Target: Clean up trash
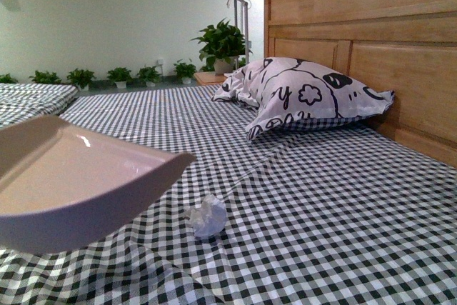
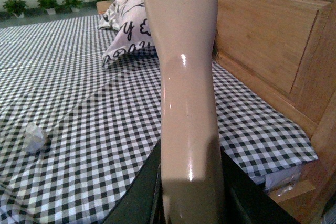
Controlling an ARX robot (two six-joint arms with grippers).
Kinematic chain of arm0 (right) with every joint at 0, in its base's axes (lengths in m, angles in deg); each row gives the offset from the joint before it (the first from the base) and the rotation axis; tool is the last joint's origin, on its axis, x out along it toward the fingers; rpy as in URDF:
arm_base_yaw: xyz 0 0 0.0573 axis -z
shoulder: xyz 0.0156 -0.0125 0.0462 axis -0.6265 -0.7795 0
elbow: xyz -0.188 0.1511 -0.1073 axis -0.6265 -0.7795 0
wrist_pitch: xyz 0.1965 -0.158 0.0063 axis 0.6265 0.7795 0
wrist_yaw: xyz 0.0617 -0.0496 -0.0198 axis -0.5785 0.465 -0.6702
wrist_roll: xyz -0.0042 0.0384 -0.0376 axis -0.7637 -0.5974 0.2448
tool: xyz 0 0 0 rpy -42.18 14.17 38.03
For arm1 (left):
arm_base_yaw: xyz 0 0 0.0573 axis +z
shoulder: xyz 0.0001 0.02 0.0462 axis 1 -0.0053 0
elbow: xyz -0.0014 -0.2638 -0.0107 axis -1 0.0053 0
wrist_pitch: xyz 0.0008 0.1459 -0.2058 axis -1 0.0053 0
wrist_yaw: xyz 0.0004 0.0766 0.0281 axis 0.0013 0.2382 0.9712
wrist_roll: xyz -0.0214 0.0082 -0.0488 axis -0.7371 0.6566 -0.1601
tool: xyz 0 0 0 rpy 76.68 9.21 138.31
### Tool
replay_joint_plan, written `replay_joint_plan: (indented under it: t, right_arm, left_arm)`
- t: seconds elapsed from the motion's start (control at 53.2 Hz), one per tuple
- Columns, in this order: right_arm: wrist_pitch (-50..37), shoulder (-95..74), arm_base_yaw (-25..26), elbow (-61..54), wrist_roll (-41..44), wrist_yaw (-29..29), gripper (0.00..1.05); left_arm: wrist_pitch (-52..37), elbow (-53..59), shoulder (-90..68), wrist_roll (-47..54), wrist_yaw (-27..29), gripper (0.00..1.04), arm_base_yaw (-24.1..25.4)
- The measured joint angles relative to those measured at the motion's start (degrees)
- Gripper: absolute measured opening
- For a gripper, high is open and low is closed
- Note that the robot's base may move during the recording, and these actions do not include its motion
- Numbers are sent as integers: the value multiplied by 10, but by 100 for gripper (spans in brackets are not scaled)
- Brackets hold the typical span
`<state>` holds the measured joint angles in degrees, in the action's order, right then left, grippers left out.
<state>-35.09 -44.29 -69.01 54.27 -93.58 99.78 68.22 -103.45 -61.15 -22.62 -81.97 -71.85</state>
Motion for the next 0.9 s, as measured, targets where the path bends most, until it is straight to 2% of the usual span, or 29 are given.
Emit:
replay_joint_plan:
  t: [0.15,0.395,0.902]
  right_arm:
    - [0,0,0,0,0,-1,20]
    - [0,0,0,0,0,0,20]
    - [0,0,0,0,0,0,20]
  left_arm:
    - [15,5,-40,56,-15,27,6]
    - [-14,30,-114,128,-16,27,-1]
    - [-64,-11,-230,165,9,27,-31]
